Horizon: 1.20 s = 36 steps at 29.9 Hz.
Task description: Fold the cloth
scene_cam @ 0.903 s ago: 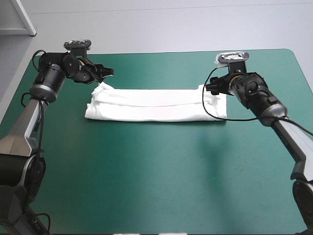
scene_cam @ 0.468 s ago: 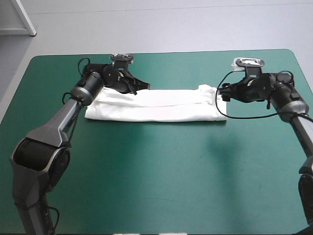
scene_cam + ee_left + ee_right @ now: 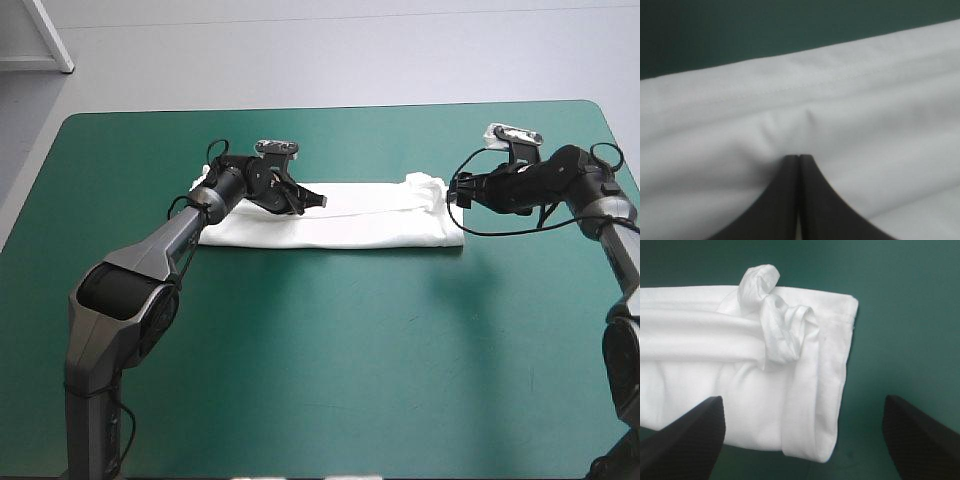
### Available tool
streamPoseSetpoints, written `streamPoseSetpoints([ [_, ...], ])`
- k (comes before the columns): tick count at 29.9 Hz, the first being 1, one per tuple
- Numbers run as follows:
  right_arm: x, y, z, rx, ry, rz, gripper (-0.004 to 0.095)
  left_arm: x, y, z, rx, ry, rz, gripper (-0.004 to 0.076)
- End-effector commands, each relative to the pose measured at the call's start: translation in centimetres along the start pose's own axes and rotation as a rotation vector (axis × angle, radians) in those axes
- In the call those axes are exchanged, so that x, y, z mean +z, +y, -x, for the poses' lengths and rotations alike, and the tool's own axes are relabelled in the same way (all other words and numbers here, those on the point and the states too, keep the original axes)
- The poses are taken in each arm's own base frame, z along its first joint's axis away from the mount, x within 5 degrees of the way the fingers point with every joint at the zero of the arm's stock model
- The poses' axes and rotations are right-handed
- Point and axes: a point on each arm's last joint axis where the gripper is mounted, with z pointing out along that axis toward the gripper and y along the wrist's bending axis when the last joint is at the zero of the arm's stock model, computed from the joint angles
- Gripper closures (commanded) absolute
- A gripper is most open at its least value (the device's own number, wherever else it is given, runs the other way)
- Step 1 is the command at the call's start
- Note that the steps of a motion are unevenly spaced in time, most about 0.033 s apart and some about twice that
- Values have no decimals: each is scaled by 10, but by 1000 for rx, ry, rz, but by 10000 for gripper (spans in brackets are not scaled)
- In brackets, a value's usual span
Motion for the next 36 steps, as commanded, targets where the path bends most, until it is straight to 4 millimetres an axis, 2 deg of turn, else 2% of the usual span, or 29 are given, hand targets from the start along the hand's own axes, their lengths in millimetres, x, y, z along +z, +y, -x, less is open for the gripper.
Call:
streamPoseSetpoints([
  [1,0,2,11,11,-69,51,98,-16,-8,12,4,-70,-19,734],
  [5,33,-6,7,46,-32,88,98,-6,-6,6,2,-20,-16,734],
  [9,60,-14,-1,83,10,109,99,-5,-6,5,2,-9,-16,734],
  [12,71,-16,-5,92,33,120,105,-5,-6,5,2,-7,-16,734],
  [14,74,-14,-7,88,48,125,152,-5,-6,4,2,-2,-16,734],
  [19,79,4,-11,53,76,156,393,-5,-14,3,16,-1,-25,734],
  [24,82,17,-13,30,88,172,520,-4,-20,2,25,2,-33,734],
  [27,83,18,-13,29,82,170,705,-4,-22,2,22,3,-35,734],
  [29,81,18,-11,16,65,163,887,-4,-24,1,24,4,-36,734],
  [30,80,18,-9,8,56,162,921,-4,-24,1,24,4,-36,734],
  [33,68,23,1,-6,10,167,922,-4,-24,1,24,6,-36,734],
  [36,41,34,18,-25,-70,188,922,-4,-24,0,24,13,-36,734],
])
